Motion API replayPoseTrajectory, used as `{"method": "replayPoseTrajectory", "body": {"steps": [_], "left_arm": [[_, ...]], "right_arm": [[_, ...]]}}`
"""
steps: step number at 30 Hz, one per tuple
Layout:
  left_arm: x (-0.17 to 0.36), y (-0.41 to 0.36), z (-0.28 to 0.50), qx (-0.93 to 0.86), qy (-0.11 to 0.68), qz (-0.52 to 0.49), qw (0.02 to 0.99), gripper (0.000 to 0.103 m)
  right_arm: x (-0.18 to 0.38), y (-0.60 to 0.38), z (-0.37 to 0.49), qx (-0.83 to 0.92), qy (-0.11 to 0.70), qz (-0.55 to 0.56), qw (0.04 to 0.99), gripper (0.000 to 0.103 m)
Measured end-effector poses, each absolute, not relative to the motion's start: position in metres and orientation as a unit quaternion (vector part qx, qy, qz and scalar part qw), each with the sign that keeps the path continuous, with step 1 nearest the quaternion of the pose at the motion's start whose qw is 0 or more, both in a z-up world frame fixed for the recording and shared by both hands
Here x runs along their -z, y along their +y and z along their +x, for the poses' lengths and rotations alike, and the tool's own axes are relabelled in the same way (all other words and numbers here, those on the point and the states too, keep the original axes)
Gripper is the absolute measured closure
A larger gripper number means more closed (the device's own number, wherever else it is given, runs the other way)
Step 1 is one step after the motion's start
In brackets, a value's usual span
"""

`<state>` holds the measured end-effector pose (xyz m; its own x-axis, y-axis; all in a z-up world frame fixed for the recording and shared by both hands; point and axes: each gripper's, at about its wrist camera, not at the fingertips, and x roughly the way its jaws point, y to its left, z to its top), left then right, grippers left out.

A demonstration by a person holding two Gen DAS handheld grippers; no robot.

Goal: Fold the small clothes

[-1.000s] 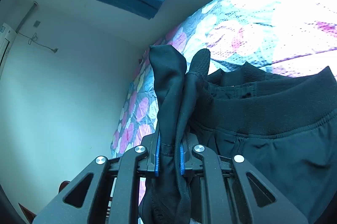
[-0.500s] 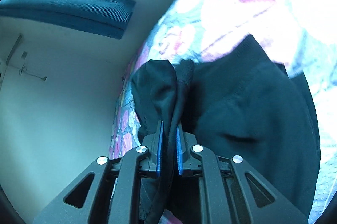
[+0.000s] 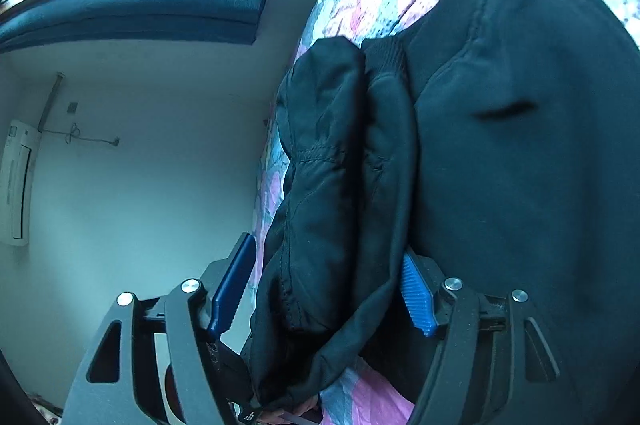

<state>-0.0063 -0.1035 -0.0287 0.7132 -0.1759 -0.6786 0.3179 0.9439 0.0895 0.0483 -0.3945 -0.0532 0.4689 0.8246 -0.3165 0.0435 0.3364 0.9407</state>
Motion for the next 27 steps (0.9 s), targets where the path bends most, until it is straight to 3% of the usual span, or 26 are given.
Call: {"method": "replayPoseTrajectory", "body": {"steps": [5,7,9,12,20,27], "left_arm": [[0.029,-0.103,-0.005,0.134,0.357,0.095,0.919,0.028],[0.030,-0.103,-0.005,0.136,0.360,0.093,0.918,0.028],[0.030,-0.103,-0.006,0.141,0.361,0.092,0.917,0.028],[0.023,-0.104,-0.016,0.145,0.339,0.096,0.925,0.028],[0.018,-0.111,-0.025,0.143,0.321,0.114,0.929,0.027],[0.023,-0.116,-0.015,0.153,0.339,0.115,0.921,0.022]], "right_arm": [[0.032,-0.365,0.073,-0.273,0.464,0.446,0.715,0.035],[0.024,-0.348,0.081,-0.252,0.484,0.395,0.739,0.069],[0.016,-0.331,0.085,-0.256,0.494,0.353,0.752,0.082],[-0.005,-0.324,0.080,-0.257,0.477,0.338,0.769,0.091],[-0.054,-0.390,0.035,-0.250,0.377,0.382,0.806,0.098],[0.021,-0.429,-0.002,-0.195,0.417,0.419,0.783,0.098]]}}
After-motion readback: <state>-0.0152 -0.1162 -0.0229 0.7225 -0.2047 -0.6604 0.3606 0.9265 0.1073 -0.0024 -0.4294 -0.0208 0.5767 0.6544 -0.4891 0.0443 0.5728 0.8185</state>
